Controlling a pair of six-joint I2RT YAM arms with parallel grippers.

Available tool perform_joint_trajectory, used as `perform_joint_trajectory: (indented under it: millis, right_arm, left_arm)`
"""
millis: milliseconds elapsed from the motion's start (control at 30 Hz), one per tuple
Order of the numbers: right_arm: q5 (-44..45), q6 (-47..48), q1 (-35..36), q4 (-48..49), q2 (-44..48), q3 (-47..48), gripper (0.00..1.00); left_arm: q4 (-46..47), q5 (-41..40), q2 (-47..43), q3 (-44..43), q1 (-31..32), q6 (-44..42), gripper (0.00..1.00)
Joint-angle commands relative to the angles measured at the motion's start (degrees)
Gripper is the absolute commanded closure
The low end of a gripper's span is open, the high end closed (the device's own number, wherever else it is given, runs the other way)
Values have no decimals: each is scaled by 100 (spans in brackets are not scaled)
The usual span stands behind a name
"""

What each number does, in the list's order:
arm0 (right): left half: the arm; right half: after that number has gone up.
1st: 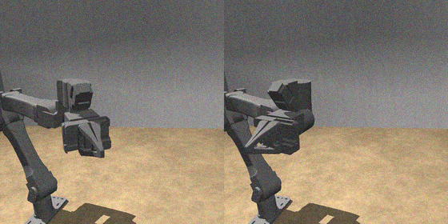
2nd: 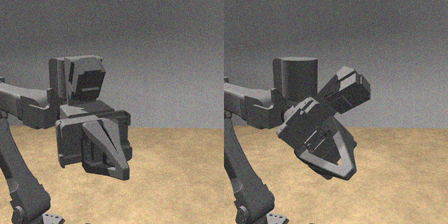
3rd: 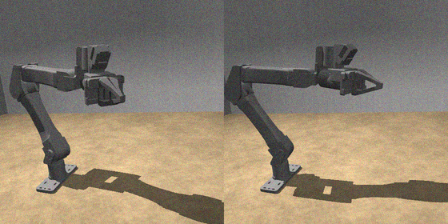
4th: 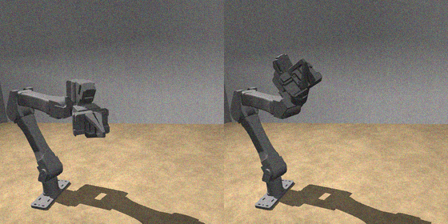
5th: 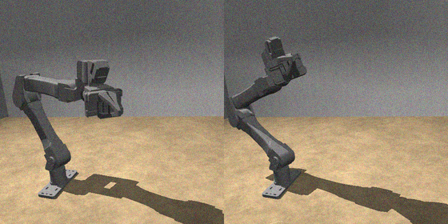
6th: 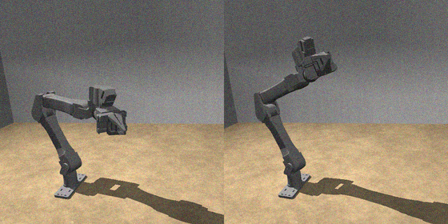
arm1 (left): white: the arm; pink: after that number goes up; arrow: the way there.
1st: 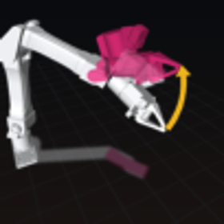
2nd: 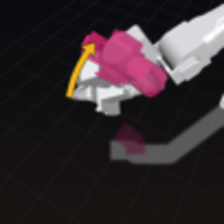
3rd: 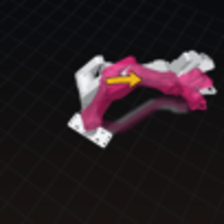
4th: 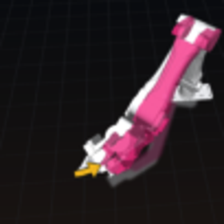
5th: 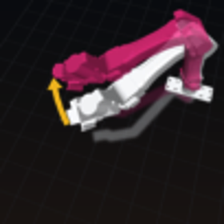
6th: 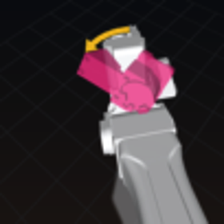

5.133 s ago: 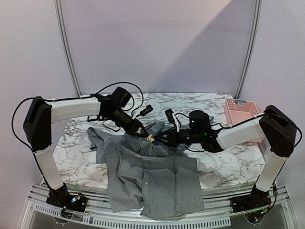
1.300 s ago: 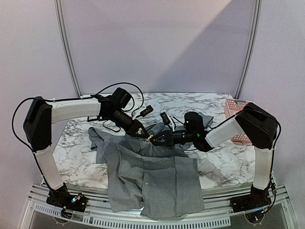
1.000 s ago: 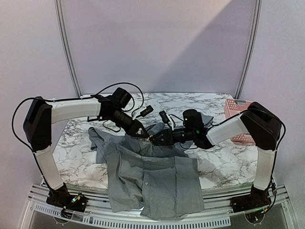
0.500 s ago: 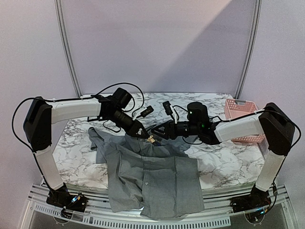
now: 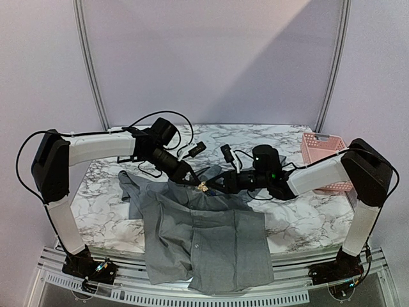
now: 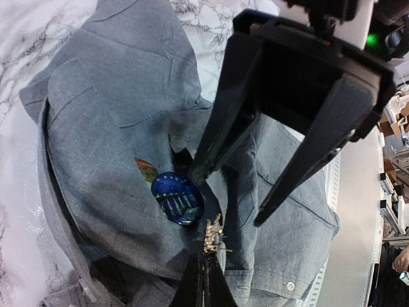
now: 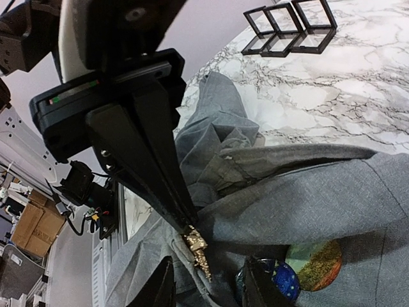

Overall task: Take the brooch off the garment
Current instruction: Pass from the left arm to the right

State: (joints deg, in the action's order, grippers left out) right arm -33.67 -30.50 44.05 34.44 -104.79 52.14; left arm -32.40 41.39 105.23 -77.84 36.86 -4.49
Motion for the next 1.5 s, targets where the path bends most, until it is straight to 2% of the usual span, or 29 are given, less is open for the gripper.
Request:
perform_joint_trajectory:
  millis: [0, 200, 467, 1267, 1467]
  right_arm:
    - [-117, 59, -33, -77, -263, 209, 67]
    - [-230, 79, -37, -66, -387, 310, 73]
    - [-480, 76, -28, -120, -536, 427, 74]
    - [-789, 43, -21, -138, -750, 543, 90]
    - [-700, 46, 14, -139, -715, 514, 100]
  left_arm:
    - [-47, 133, -163, -55, 76, -36, 100]
    - [-47, 133, -162, -55, 76, -27, 100]
    - [-61, 98, -159, -56, 76, -25, 100]
    - [-66, 63, -129, -66, 76, -25, 100]
    - [-52, 11, -125, -71, 76, 22, 100]
